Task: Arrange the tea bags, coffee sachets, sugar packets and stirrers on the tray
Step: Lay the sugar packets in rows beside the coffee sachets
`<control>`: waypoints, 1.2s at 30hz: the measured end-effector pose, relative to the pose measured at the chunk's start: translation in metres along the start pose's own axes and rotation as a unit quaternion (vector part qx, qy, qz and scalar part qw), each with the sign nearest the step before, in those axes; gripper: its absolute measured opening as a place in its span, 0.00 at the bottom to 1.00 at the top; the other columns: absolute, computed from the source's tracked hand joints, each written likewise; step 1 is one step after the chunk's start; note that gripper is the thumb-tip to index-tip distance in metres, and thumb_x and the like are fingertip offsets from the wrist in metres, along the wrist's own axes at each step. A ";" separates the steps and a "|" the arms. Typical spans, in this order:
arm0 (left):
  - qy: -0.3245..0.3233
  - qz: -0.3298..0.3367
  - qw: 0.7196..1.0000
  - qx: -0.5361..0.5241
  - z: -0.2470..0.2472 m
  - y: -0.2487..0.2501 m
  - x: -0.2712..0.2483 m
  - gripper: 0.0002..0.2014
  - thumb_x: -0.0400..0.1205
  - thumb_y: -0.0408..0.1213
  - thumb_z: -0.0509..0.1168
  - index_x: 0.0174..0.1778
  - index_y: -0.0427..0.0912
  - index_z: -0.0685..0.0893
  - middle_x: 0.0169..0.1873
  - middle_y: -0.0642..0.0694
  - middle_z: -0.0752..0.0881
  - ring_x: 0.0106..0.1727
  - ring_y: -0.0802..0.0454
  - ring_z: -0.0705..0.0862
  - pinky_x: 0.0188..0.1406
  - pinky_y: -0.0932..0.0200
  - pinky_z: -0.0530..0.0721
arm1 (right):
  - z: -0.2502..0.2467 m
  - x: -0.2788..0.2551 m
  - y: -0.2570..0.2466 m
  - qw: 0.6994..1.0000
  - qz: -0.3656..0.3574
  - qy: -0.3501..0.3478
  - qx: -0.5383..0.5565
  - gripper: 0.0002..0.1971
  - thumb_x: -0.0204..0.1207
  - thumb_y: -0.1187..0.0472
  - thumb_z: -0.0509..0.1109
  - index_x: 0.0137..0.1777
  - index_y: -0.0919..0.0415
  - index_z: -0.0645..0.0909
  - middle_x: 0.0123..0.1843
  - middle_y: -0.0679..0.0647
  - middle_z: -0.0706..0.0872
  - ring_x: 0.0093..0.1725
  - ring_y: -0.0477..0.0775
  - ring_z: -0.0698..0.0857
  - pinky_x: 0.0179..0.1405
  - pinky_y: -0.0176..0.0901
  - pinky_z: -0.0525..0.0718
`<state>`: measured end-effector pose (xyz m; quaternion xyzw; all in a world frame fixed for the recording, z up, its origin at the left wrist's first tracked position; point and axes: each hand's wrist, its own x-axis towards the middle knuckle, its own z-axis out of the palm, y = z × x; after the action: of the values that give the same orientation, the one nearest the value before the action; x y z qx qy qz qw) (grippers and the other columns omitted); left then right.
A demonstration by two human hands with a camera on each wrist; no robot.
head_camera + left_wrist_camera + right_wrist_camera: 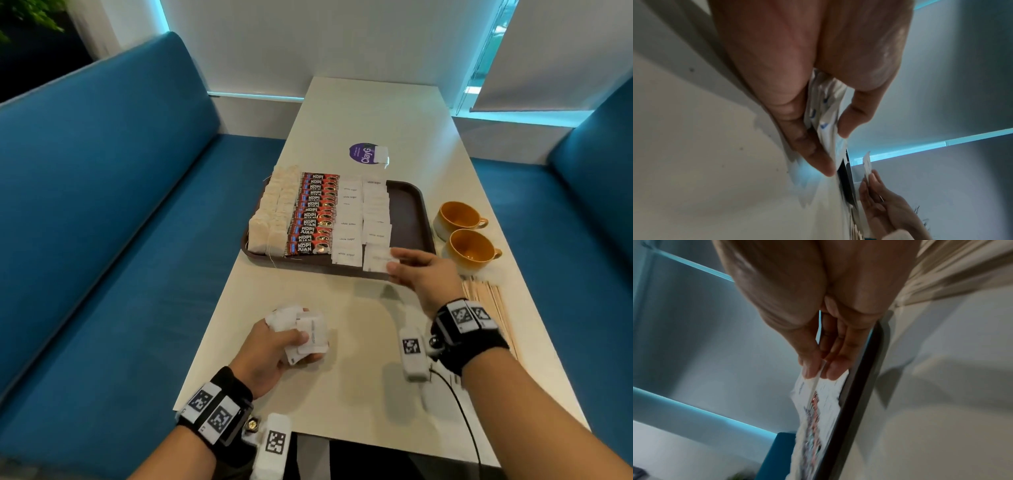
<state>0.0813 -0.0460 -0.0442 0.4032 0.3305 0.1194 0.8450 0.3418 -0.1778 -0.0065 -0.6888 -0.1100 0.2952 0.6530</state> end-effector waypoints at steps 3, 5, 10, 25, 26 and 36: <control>-0.016 -0.011 1.000 0.016 -0.002 -0.002 0.005 0.20 0.78 0.15 0.68 0.66 0.31 0.82 0.52 0.28 0.88 0.44 0.33 0.91 0.35 0.46 0.91 | -0.004 0.040 -0.011 0.999 0.004 0.011 -0.043 0.14 0.72 0.71 0.81 0.56 0.60 0.92 0.53 0.56 0.93 0.48 0.53 0.95 0.52 0.48 0.93; -0.016 -0.013 1.000 0.013 -0.003 -0.002 0.008 0.19 0.78 0.15 0.68 0.65 0.30 0.82 0.53 0.27 0.88 0.45 0.32 0.91 0.36 0.46 0.91 | -0.004 0.060 -0.014 0.995 0.005 0.012 -0.097 0.13 0.73 0.69 0.81 0.55 0.57 0.92 0.54 0.54 0.93 0.47 0.52 0.95 0.50 0.47 0.94; -0.008 -0.012 1.000 0.006 -0.007 -0.004 0.014 0.28 0.68 0.23 0.75 0.67 0.28 0.82 0.56 0.23 0.87 0.49 0.30 0.91 0.40 0.42 0.92 | 0.001 0.090 -0.015 0.986 0.008 -0.027 -0.164 0.13 0.72 0.71 0.82 0.54 0.57 0.92 0.54 0.55 0.92 0.47 0.53 0.94 0.42 0.37 0.91; -0.009 0.002 1.000 0.006 -0.006 -0.006 0.013 0.27 0.71 0.19 0.78 0.66 0.27 0.81 0.59 0.22 0.86 0.53 0.27 0.90 0.43 0.39 0.92 | 0.014 0.106 -0.024 0.941 0.005 0.009 -0.339 0.11 0.72 0.58 0.84 0.53 0.53 0.89 0.48 0.50 0.87 0.43 0.53 0.89 0.44 0.45 0.93; -0.007 0.004 1.000 0.006 -0.006 -0.006 0.013 0.27 0.70 0.20 0.78 0.66 0.27 0.81 0.59 0.22 0.86 0.54 0.27 0.90 0.44 0.39 0.92 | 0.014 0.101 -0.026 0.945 -0.005 0.026 -0.326 0.11 0.74 0.57 0.83 0.54 0.54 0.88 0.48 0.51 0.87 0.41 0.52 0.89 0.41 0.43 0.91; -0.001 0.042 0.998 0.041 0.003 -0.004 0.005 0.21 0.74 0.18 0.74 0.63 0.30 0.82 0.57 0.26 0.89 0.52 0.27 0.91 0.44 0.37 0.93 | 0.048 -0.019 0.007 0.979 -0.030 -0.076 -0.186 0.04 0.76 0.63 0.80 0.50 0.59 0.89 0.40 0.55 0.88 0.33 0.50 0.84 0.33 0.46 0.88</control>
<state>0.0866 -0.0480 -0.0484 0.4510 0.3167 0.1408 0.8225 0.2987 -0.1486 -0.0073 -0.7698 -0.2330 0.3017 0.5121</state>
